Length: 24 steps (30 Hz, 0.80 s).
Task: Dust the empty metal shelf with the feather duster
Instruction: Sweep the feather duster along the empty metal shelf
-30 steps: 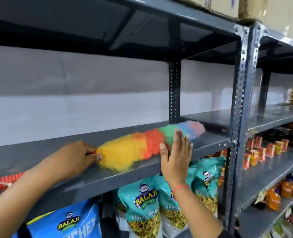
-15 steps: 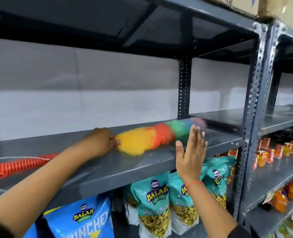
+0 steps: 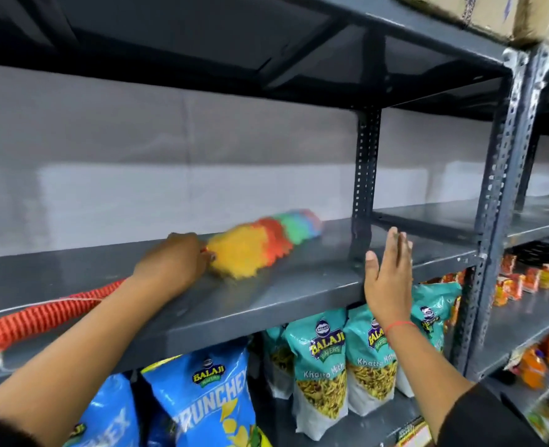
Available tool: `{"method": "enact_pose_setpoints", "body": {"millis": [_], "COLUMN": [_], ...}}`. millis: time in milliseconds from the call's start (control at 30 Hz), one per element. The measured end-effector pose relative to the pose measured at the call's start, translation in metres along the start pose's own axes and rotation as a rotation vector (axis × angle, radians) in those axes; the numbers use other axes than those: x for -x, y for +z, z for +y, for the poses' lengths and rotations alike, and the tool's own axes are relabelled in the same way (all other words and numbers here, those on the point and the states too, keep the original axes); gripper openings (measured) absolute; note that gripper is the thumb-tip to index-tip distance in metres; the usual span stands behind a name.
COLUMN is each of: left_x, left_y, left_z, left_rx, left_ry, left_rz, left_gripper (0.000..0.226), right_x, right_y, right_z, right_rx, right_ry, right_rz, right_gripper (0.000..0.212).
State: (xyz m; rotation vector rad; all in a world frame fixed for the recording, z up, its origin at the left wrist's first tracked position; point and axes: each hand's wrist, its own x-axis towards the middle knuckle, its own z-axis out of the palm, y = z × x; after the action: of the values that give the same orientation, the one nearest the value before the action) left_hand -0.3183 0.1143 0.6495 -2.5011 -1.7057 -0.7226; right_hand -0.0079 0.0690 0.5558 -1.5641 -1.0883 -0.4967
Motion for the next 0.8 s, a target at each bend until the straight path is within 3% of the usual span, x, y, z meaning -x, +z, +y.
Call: {"method": "enact_pose_setpoints", "body": {"millis": [133,233,300,367,433,533,600,700,733,767,800], "left_x": [0.014,0.04,0.048,0.047,0.046,0.052,0.068,0.097,0.105,0.111,0.115], "left_y": [-0.017,-0.04,-0.046,-0.047,-0.049,-0.057,-0.067,-0.083,-0.085,-0.088,-0.09], "left_z": [-0.027,-0.049,-0.063,-0.077,-0.084,-0.094,-0.1,-0.092,-0.09,-0.09,-0.093], "left_rx": [0.198,0.277,0.177,0.02,-0.092,-0.035,0.115,0.226,0.19,0.111,0.024], "left_ry": [0.072,0.192,0.166,0.101,0.01,-0.084,-0.034,0.039,0.018,0.0,-0.048], "left_rz": [0.038,-0.232,-0.318,-0.222,-0.052,0.187,0.235,0.072,-0.014,-0.077,-0.112], "left_gripper": [0.025,0.024,0.024,0.037,0.034,0.032,0.024,0.035,0.02,0.02,0.045], "right_x": [0.011,0.022,0.027,0.026,0.026,0.026,0.026,0.026,0.026,0.026,0.026], "right_y": [0.011,0.025,0.032,0.032,0.031,0.031,0.031,0.03,0.029,0.029,0.029], "right_z": [-0.062,-0.109,-0.119,-0.118,-0.116,-0.118,-0.118,-0.118,-0.118,-0.119,-0.119], "right_rx": [-0.16,-0.214,-0.126,-0.099,-0.09,-0.096,-0.1,-0.105,-0.11,-0.12,-0.131], "right_ry": [-0.106,-0.266,-0.375,-0.374,-0.36,-0.34,-0.337,-0.35,-0.359,-0.364,-0.364], "right_rz": [0.049,0.023,0.0,-0.011,-0.013,-0.05,-0.054,-0.045,-0.045,-0.053,-0.065], "right_gripper": [0.072,0.073,0.071,0.071,0.073,0.074,0.075,0.075,0.075,0.075,0.075]}}
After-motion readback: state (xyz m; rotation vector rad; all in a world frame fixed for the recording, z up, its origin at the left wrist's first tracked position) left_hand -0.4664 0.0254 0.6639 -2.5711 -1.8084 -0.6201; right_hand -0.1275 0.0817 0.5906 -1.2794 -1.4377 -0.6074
